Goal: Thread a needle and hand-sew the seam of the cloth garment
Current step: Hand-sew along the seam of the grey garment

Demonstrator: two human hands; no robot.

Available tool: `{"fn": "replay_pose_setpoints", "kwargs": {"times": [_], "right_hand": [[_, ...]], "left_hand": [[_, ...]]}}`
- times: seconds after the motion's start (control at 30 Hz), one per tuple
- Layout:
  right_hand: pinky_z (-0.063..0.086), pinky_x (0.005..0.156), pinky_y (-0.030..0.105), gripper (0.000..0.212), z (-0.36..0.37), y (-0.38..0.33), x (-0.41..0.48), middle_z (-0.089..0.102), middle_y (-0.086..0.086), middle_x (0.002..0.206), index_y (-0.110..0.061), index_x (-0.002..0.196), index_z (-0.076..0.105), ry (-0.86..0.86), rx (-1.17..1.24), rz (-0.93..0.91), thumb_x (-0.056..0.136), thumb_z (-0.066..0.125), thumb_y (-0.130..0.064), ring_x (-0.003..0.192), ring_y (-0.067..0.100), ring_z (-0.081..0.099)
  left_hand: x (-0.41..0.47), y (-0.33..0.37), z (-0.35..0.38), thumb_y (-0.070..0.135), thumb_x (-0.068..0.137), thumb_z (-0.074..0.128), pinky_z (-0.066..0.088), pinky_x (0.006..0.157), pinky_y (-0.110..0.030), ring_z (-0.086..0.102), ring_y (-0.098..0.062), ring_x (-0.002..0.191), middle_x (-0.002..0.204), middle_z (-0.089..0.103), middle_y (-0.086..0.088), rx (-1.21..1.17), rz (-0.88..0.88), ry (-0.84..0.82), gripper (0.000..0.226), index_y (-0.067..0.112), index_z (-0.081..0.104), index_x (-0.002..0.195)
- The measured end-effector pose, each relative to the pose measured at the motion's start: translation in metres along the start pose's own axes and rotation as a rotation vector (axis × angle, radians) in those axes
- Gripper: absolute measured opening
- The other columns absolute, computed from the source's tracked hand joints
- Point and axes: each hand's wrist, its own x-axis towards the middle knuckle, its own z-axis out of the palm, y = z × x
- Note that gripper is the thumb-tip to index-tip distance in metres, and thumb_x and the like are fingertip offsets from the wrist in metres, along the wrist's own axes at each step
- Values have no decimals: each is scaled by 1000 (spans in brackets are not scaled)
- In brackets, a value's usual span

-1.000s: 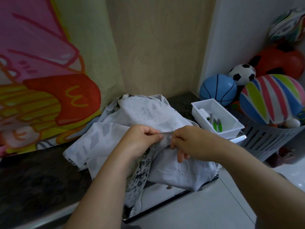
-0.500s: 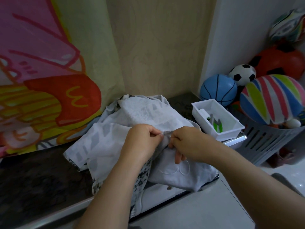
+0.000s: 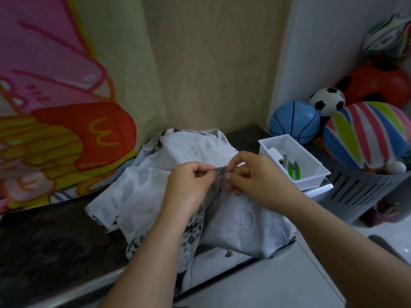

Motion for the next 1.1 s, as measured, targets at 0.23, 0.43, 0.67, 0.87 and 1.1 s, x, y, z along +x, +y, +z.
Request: {"fn": "replay_pose_setpoints", "kwargs": {"times": [0.23,0.43,0.67,0.87,1.1], "right_hand": [[51,85,15,14,-12,-3,-8,74,-8,94,-23,98,69,-244,114,-114,90,61,-15,89,2,67],[51,70,18,15,-2,5,-2,73,-4,76,-20,90,59,22,-12,-159,82,71,-17,71,6,66],[42,60,13,28,-22,-3,1,66,-20,79,-25,88,71,60,15,79,91,50,-45,74,1,60],[54,61,19,17,-17,-4,-1,72,0,74,-12,83,74,-149,449,242,88,62,-23,68,8,67],[53,50,20,26,-36,-5,10,71,10,83,-8,81,49,214,1441,274,102,35,-15,58,16,69]], "left_hand": [[-2,3,-4,9,88,64,52,72,-15,68,-10,79,83,73,0,-151,-23,-32,15,21,69,80],[-10,10,-2,13,87,66,48,70,-9,67,0,76,80,73,4,-163,88,-78,9,19,71,84],[-7,6,-9,13,88,66,52,78,-17,68,-5,81,81,73,8,-156,108,-160,10,21,72,85],[-7,4,-10,10,87,67,48,78,-14,67,-2,83,81,73,11,-137,143,-260,19,26,72,79],[-4,0,-10,9,86,67,47,72,-14,62,-1,74,70,68,14,-148,83,-266,20,24,69,73]]}}
